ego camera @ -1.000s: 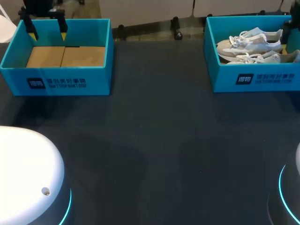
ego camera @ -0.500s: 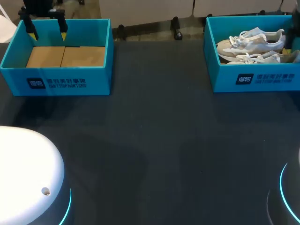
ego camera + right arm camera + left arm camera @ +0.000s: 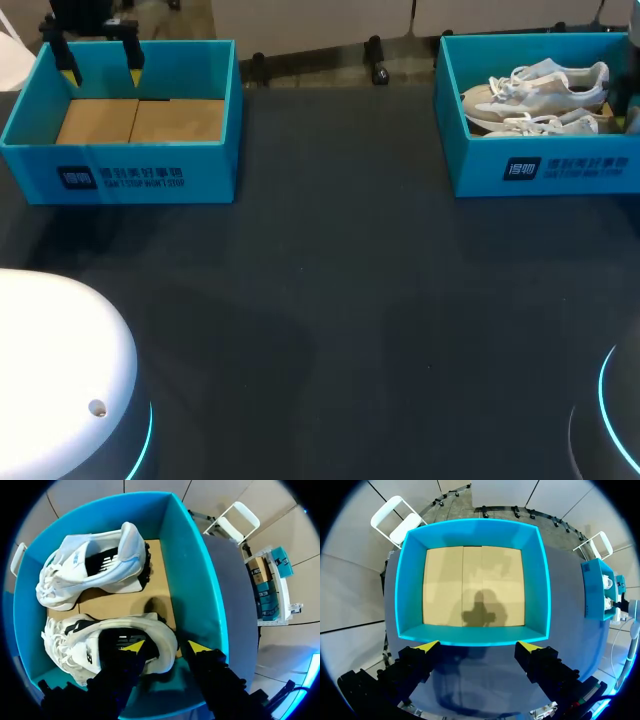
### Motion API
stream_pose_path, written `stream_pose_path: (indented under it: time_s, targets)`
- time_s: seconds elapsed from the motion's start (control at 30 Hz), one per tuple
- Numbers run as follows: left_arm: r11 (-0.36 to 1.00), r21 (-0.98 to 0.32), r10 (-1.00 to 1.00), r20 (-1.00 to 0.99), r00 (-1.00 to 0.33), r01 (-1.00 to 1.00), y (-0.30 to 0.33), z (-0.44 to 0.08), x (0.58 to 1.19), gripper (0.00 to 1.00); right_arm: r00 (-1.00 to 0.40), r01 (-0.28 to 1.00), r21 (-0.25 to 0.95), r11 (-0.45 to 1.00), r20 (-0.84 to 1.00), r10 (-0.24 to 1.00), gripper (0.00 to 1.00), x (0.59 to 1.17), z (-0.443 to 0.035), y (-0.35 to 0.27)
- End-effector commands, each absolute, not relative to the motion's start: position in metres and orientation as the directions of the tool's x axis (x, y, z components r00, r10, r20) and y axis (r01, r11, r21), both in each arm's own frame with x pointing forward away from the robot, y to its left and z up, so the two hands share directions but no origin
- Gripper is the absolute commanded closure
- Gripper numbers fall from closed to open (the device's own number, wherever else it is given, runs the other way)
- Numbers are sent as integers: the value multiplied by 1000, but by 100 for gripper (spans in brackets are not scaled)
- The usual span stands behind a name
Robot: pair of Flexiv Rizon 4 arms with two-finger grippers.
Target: Take the shoe out of the shoebox, open the shoe tongue, remove and reinsert the insole, then place the shoe into the shoebox
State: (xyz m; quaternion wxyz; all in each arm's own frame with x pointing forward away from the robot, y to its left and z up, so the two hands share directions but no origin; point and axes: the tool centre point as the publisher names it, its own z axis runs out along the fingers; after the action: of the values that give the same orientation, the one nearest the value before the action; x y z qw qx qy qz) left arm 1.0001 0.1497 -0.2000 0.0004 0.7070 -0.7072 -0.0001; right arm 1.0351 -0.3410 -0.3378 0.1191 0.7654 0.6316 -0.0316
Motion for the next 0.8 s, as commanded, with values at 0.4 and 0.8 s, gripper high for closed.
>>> stream_pose_path:
  time_s: [0.4,0.8]
  targets:
    - [0,1,-1000,0,0,-1000,150,-200,1000,0,157,982,136,-129,-218,963,47,1038,-358,-351]
    - [0,1,-1000,0,0,-1000,150,-200,1000,0,126,990,89,-108,-229,965,50,1035,-377,-355]
